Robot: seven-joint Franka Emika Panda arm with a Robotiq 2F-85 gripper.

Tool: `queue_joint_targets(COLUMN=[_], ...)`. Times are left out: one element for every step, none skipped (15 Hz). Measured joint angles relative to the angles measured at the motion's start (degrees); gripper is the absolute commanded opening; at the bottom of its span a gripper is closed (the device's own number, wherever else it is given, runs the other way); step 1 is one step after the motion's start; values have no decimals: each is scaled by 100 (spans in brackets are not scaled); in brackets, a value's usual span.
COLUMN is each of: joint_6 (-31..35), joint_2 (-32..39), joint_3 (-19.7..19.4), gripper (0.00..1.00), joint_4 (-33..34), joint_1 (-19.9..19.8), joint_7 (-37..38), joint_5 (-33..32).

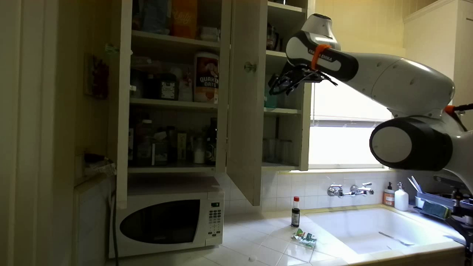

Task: Put the cup inside the cupboard

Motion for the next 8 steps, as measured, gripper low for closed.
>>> queue_joint_targets(joint_6=[-214, -438, -657, -850, -1006, -1153, -1250, -1311], joint_2=[-50, -99, -148, -197, -243, -290, -325, -352], joint_3=[2, 2, 2, 5, 19, 37, 58, 84], gripper=[100, 100, 100, 100, 100, 100, 100, 100], joint_4=[0, 0, 0, 1, 1, 1, 2, 2], joint_1=[-17, -42, -75, -116, -161, -205, -239, -260], joint_7=[-71, -165, -257, -368, -499, -606, -685, -746], joint_5=[0, 0, 0, 7, 32, 55, 90, 133])
